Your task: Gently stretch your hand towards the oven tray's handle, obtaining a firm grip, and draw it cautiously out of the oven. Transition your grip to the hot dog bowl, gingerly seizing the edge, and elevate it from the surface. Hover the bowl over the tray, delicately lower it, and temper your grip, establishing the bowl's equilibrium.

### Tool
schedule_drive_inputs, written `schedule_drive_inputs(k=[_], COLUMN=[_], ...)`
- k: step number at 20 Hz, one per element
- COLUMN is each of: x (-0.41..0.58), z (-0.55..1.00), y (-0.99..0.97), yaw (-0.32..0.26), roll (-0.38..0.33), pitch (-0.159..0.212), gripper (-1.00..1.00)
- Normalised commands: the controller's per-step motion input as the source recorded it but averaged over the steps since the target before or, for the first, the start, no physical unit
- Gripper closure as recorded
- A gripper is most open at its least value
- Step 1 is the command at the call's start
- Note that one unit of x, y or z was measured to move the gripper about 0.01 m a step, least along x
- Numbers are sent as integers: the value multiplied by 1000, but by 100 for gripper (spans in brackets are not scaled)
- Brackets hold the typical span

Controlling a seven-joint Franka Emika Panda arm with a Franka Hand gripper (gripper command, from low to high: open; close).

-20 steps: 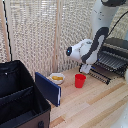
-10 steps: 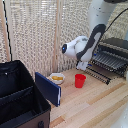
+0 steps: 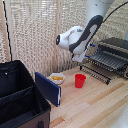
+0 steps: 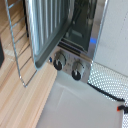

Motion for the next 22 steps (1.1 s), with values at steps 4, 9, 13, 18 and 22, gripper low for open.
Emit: schedule_drive_inputs(k=[4,9,13,18,22], x=[16,2,32,104,126], z=[268,129,0,-1,-4], y=[163,151,156,155,166], yaw=[-262,-256,-229,-204,-193], roll=[82,173,310,360,374], pitch=[-136,-138,-97,-58,-45], gripper=[-100,-100,-100,-100,-100])
